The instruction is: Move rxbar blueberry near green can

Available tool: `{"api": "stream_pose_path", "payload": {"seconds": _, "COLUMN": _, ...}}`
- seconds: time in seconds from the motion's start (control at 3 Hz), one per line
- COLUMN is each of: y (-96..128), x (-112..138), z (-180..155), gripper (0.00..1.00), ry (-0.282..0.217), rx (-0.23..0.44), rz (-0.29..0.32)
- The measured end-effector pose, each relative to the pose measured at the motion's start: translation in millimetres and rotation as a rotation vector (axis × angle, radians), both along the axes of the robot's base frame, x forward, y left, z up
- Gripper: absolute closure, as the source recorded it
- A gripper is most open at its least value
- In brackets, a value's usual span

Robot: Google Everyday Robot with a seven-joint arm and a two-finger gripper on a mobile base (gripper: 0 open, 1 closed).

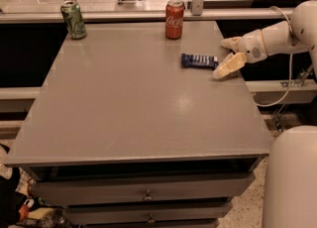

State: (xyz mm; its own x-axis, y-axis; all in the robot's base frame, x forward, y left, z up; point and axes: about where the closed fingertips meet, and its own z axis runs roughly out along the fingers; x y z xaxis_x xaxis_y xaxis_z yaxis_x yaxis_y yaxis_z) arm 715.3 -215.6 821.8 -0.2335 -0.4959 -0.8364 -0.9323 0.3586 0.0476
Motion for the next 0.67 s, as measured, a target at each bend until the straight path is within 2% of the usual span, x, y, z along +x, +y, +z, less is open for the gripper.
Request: {"api": "stream_pose_path", "payload": {"seconds": 0.67, "y": 0.2, "x": 0.1, "z": 0.0, "gripper": 0.0, "ry": 0.0, "rx": 0.0, "rz": 0.0}}
